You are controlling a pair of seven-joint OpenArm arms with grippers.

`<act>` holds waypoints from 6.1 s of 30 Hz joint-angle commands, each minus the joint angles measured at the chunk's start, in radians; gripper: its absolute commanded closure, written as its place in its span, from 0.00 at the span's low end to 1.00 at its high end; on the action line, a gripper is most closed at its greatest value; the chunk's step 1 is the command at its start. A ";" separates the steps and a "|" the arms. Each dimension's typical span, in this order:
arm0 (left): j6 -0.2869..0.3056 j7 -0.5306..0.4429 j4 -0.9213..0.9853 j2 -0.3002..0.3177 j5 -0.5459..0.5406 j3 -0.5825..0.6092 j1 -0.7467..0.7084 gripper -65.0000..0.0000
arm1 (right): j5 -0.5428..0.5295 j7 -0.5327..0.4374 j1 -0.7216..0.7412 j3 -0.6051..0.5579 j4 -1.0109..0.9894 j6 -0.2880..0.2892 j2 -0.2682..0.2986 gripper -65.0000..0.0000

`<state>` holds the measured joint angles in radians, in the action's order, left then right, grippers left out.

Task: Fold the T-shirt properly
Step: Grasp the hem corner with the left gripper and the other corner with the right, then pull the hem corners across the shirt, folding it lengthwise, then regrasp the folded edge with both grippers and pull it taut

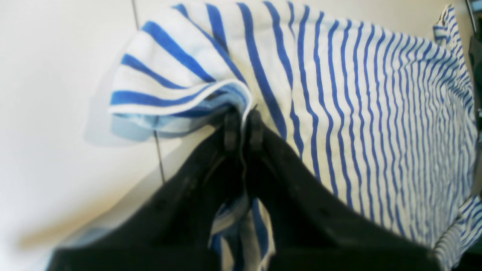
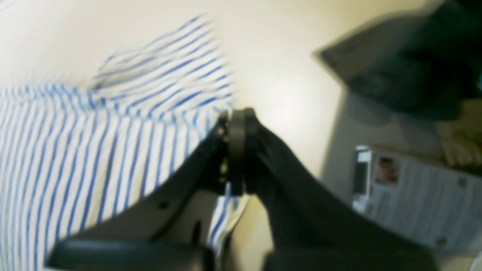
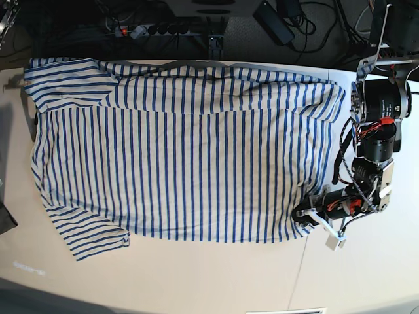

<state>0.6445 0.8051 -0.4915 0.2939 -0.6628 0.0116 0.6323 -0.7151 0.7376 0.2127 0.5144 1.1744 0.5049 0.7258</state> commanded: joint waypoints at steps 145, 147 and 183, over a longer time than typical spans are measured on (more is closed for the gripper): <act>0.054 0.591 -0.576 0.316 -0.821 0.002 -0.430 1.00 | 0.167 0.149 0.338 -0.458 -0.529 0.093 -0.256 1.00; 0.054 0.591 -0.576 0.316 -0.821 0.002 -0.426 1.00 | 0.185 0.129 0.339 -0.458 -0.526 0.093 -0.254 1.00; 0.054 0.591 -0.865 0.355 -0.821 0.002 -0.519 1.00 | -0.188 0.344 -0.539 -0.108 0.545 0.101 0.049 1.00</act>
<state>0.6746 1.4067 -1.3418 0.6292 -1.4597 0.0212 0.0956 -0.8967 1.0939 -0.3317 0.3939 1.7088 0.5274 0.7502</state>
